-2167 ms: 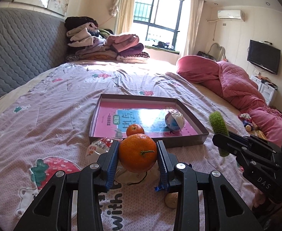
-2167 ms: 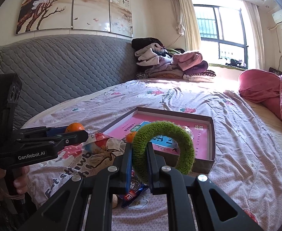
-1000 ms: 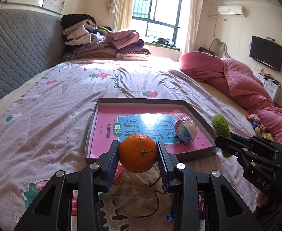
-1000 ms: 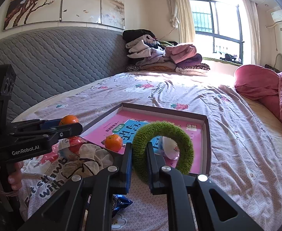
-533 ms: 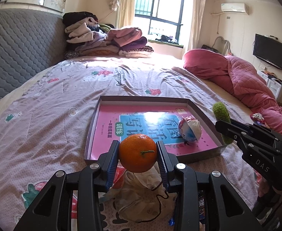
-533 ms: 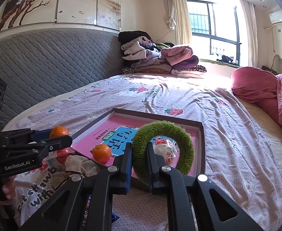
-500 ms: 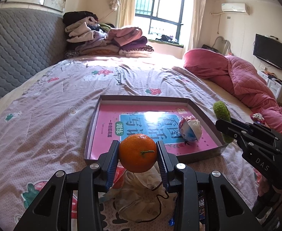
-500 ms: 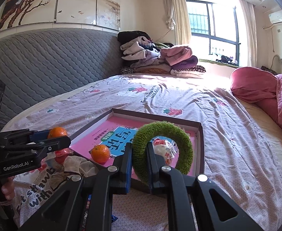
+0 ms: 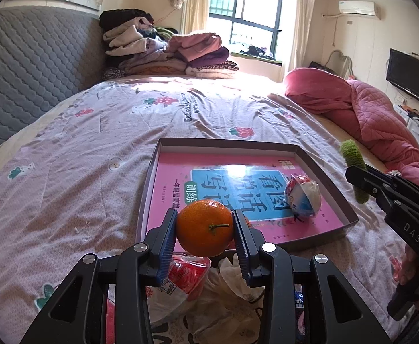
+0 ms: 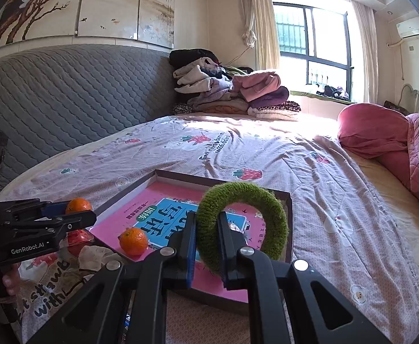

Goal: Organize objects
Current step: 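Carry the orange with left gripper while right gripper carries the green ring over the tray, then lower and open left gripper to drop the orange while right gripper releases the green ring, then withdraw both grippers from the tray toward the remaining items on the quilt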

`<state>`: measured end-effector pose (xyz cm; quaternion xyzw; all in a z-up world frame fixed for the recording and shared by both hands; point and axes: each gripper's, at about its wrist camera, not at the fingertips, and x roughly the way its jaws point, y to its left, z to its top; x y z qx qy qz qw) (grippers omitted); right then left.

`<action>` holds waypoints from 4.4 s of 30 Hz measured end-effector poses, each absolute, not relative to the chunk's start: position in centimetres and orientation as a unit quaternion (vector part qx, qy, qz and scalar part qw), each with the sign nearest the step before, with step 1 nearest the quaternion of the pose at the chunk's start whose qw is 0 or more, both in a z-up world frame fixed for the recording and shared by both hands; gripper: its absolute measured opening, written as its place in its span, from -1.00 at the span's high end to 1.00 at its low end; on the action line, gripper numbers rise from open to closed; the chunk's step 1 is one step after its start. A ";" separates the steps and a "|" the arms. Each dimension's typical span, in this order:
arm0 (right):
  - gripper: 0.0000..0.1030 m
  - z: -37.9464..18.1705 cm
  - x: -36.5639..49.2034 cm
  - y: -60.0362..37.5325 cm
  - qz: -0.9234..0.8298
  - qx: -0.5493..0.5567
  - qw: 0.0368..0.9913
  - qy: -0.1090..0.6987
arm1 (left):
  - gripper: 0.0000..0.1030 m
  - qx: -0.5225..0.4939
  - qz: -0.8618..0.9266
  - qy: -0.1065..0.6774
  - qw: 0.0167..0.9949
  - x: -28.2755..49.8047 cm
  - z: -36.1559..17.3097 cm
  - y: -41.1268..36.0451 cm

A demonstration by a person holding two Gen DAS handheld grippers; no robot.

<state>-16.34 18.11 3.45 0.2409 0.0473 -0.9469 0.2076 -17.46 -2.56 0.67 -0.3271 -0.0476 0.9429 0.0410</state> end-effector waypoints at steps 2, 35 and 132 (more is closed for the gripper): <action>0.73 3.3 -16.7 17.9 -0.946 0.242 0.207 0.052 | 0.24 -0.331 0.941 -0.047 0.040 -18.1 0.5 -2.7; 0.71 -1.6 -21.1 19.0 -0.922 0.337 0.191 -0.002 | 0.23 -0.419 0.907 -0.051 0.013 -25.2 -3.9 -3.3; 0.16 2.8 -11.1 16.1 -0.925 0.292 0.242 0.012 | -0.31 -0.366 0.929 -0.046 0.014 -10.7 1.6 -4.2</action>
